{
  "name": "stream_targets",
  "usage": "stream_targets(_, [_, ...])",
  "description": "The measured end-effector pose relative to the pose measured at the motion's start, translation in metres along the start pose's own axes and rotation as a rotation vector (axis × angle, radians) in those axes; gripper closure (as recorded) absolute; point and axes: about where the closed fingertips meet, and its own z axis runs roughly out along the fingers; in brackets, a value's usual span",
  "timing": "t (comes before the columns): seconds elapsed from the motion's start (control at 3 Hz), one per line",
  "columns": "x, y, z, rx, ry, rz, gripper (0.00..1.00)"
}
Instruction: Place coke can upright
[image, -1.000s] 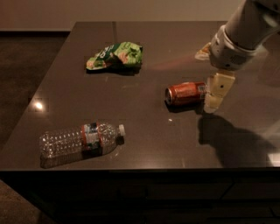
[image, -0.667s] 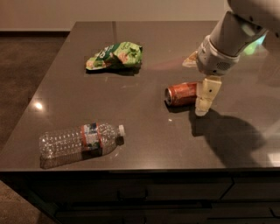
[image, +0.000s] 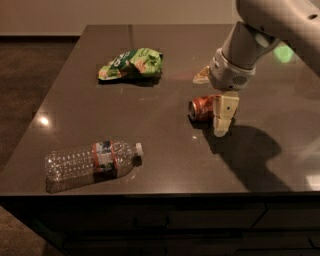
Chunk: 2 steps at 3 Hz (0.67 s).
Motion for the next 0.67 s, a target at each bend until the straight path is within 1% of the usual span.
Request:
stream_targets(0.33, [-0.0032,-0.0005,0.0079,-0.022,0.024,-0.038,0.0])
stream_targets(0.67, [-0.0042,-0.0016,0.0129,-0.044,0.049,-0.056,0.16])
